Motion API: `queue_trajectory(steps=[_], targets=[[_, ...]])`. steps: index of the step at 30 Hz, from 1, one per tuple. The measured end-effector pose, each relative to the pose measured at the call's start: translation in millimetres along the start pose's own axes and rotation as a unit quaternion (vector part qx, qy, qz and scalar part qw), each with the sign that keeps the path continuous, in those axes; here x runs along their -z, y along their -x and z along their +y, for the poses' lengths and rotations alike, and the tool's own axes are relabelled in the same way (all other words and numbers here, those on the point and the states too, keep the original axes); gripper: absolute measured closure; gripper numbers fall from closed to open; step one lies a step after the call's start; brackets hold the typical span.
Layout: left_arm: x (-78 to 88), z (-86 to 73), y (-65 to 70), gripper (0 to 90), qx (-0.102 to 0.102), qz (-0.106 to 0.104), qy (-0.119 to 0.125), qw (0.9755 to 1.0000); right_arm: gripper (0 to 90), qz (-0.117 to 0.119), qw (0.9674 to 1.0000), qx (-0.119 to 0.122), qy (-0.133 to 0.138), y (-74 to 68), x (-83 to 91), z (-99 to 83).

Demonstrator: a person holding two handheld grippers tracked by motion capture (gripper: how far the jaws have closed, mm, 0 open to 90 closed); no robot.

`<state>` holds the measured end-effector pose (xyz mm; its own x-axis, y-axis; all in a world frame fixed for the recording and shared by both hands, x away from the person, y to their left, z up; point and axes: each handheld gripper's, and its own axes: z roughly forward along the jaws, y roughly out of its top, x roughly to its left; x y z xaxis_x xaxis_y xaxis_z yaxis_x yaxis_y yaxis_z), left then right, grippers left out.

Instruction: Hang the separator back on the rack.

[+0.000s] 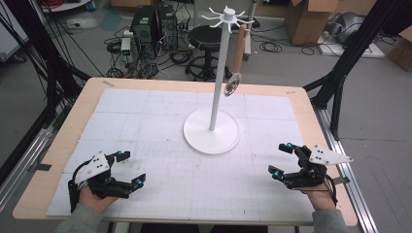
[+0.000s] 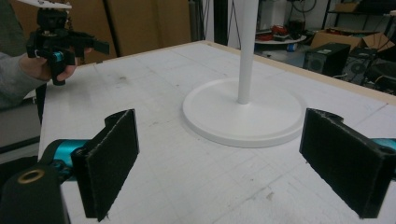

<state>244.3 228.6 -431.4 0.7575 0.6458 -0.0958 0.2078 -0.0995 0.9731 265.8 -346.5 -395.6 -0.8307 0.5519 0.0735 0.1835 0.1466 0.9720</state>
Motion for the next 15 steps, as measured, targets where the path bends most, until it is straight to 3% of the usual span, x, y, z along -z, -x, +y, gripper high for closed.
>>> queue_trajectory(steps=[3, 8, 15], targets=[[0.3, 0.7, -1.0, 1.7, -0.001, 0.0, 0.003, 1.0, 11.2, -0.014, 0.9998, -0.004, 0.01, 1.0, 4.3, -6.7], [1.1, 1.8, -2.2, 1.7, 0.003, 0.001, 0.009, 1.0, 11.2, -0.03, 0.9983, -0.032, 0.038, 3.0, 12.6, -16.7], [3.5, 2.4, -2.7, 1.7, 0.004, 0.004, 0.012, 0.9999, 11.2, -0.03, 0.9985, -0.038, 0.025, 5.2, 9.6, -24.4]])
